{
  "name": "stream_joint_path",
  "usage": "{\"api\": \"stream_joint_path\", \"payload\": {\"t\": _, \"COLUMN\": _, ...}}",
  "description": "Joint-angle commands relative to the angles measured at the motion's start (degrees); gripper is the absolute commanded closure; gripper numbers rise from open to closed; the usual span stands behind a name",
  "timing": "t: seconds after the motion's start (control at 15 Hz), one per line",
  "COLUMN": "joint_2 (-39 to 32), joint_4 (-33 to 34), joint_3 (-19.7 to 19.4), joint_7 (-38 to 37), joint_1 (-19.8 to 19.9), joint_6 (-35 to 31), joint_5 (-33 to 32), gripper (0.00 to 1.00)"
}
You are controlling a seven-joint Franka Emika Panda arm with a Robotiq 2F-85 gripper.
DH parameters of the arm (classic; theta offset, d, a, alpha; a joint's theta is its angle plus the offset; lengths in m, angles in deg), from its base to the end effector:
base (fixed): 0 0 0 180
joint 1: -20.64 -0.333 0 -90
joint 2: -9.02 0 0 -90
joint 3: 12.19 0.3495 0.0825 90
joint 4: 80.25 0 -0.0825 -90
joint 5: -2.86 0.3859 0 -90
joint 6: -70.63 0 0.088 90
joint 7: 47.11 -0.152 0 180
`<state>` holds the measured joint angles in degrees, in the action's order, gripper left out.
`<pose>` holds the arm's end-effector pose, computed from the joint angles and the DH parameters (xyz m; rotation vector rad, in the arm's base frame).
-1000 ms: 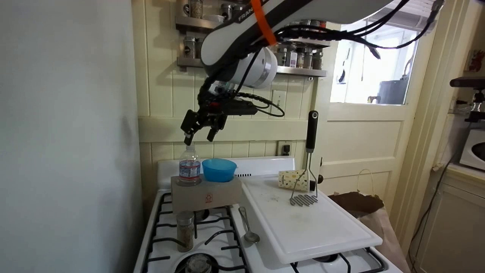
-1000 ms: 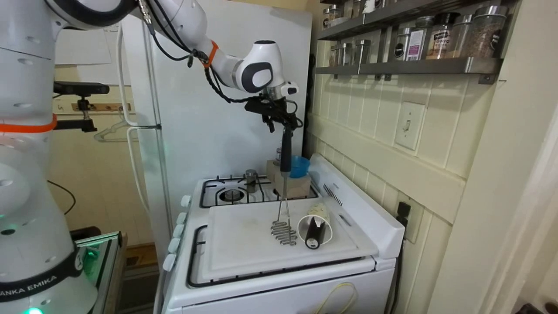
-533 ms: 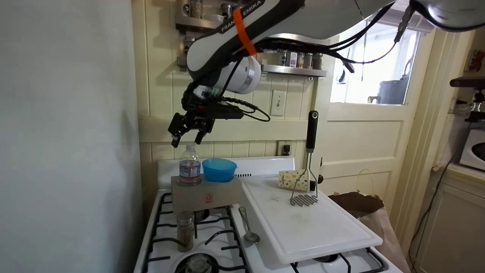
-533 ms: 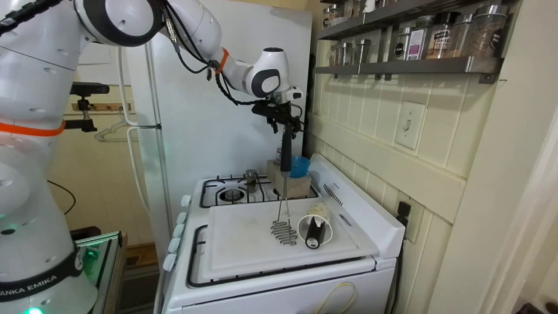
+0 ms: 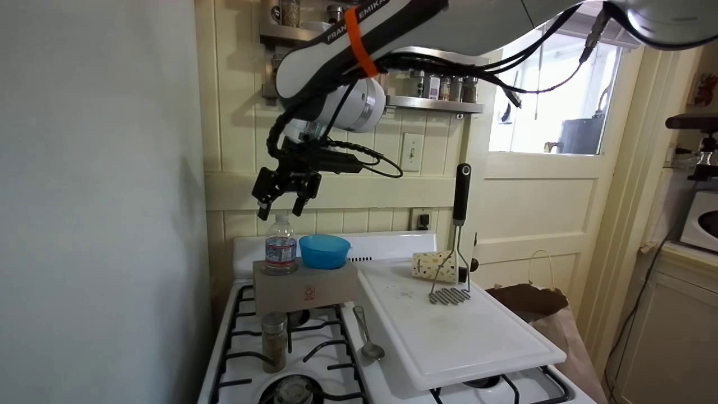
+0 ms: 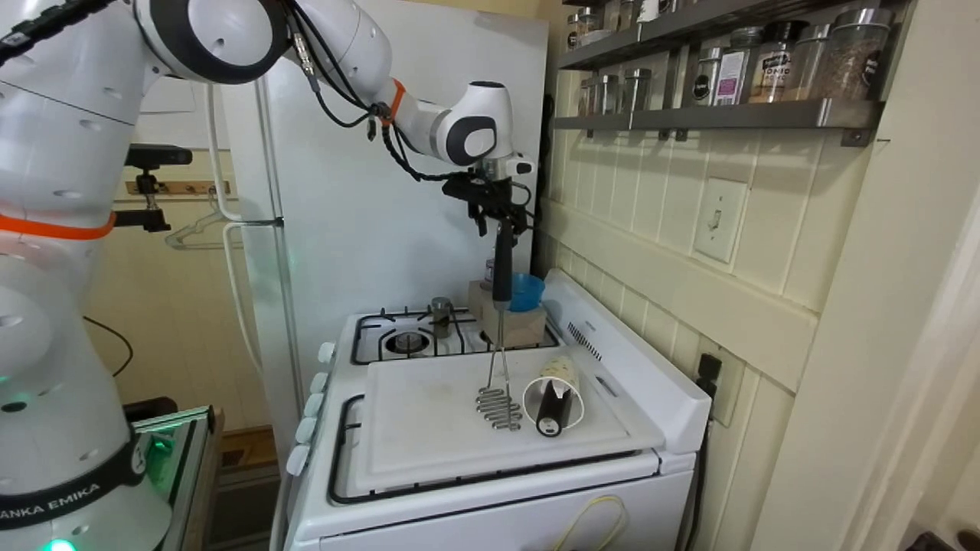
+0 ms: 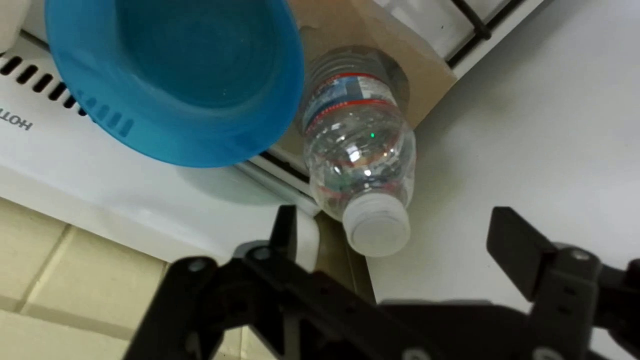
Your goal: Take the water bottle out of the box.
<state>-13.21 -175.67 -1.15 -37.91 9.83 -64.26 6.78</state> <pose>0.6703 0.2557 0.4050 -2.8690 -0.6958 -0.4335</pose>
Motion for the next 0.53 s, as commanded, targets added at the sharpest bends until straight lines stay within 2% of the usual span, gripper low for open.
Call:
{"api": "stream_joint_path", "payload": {"t": 0.0, "joint_2": -0.7, "joint_4": 1.4, "joint_3": -0.2, "joint_7": -1.3, "joint_1": -0.1, "joint_6": 2.0, "joint_5": -0.6, "gripper": 0.14}}
{"api": "stream_joint_path", "payload": {"t": 0.07, "joint_2": -0.8, "joint_4": 1.4, "joint_3": -0.2, "joint_7": -1.4, "joint_1": -0.2, "joint_6": 1.9, "joint_5": -0.6, "gripper": 0.23}}
{"api": "stream_joint_path", "payload": {"t": 0.13, "joint_2": -0.8, "joint_4": 1.5, "joint_3": -0.3, "joint_7": -1.5, "joint_1": -0.2, "joint_6": 1.9, "joint_5": -0.7, "gripper": 0.35}}
{"api": "stream_joint_path", "payload": {"t": 0.2, "joint_2": -0.9, "joint_4": 1.6, "joint_3": -0.4, "joint_7": -1.6, "joint_1": -0.2, "joint_6": 1.9, "joint_5": -0.8, "gripper": 0.33}}
{"api": "stream_joint_path", "payload": {"t": 0.27, "joint_2": -0.9, "joint_4": 1.6, "joint_3": -0.4, "joint_7": -1.5, "joint_1": -0.2, "joint_6": 1.8, "joint_5": -0.8, "gripper": 0.46}}
{"api": "stream_joint_path", "payload": {"t": 0.47, "joint_2": -1.1, "joint_4": 1.9, "joint_3": -0.4, "joint_7": -1.4, "joint_1": -0.4, "joint_6": 1.3, "joint_5": -1.1, "gripper": 0.51}}
